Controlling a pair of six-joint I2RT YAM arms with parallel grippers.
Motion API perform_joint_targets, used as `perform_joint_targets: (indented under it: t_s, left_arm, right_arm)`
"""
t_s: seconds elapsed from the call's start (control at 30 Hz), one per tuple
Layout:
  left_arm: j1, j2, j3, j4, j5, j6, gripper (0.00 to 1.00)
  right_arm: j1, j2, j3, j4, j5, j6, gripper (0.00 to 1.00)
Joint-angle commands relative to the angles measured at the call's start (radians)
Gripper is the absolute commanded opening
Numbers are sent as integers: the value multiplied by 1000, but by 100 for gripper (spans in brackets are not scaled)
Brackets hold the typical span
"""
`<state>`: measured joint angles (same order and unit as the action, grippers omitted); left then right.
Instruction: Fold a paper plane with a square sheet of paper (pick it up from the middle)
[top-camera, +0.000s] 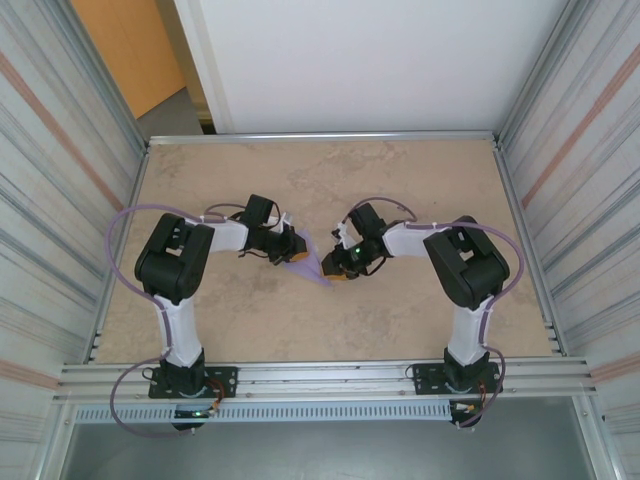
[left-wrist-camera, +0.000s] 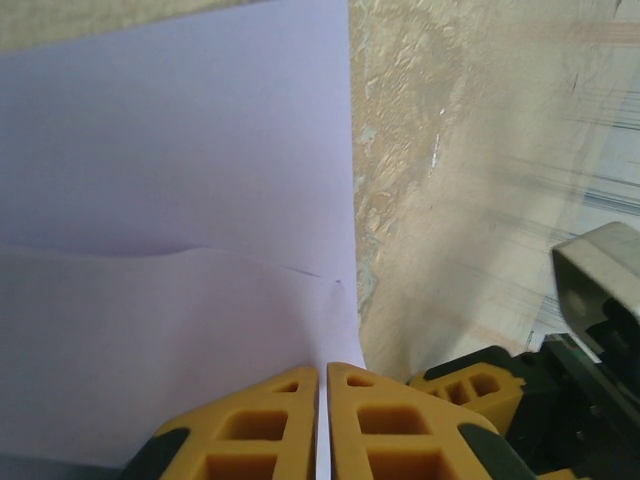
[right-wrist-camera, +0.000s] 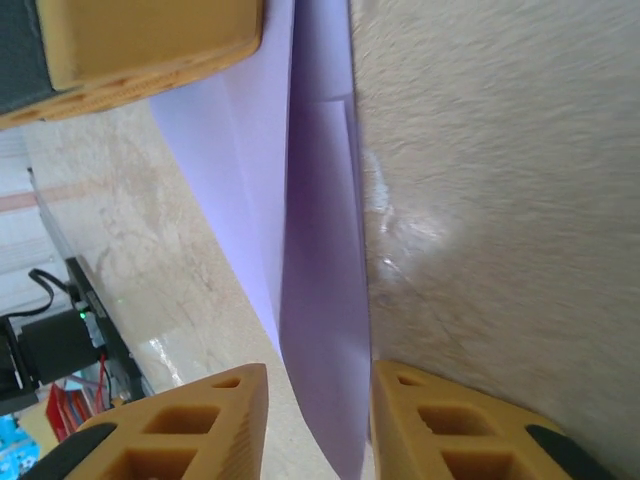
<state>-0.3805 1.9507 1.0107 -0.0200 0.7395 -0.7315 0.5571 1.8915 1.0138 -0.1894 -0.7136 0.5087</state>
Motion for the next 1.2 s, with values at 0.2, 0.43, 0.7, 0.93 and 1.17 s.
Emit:
perform_joint_targets:
  t_s: [0.2, 0.43, 0.7, 0.93, 1.17]
  left_arm:
    - [4, 20, 5, -49, -19, 17, 11]
    - [4, 15, 4, -49, -17, 13, 12]
    - [4, 10, 5, -40, -8, 5, 12]
    - [4, -3, 14, -36, 3, -1, 13]
    - [5, -39, 15, 29, 36, -21, 14]
  right_arm:
    - [37, -17, 109, -101, 188, -47, 41]
    - [90, 53, 185, -139, 251, -65, 44]
    - [98, 87, 197, -153, 284, -82, 42]
    - [99, 122, 194, -170, 280, -78, 32]
    - [99, 146, 173, -171, 267, -70, 28]
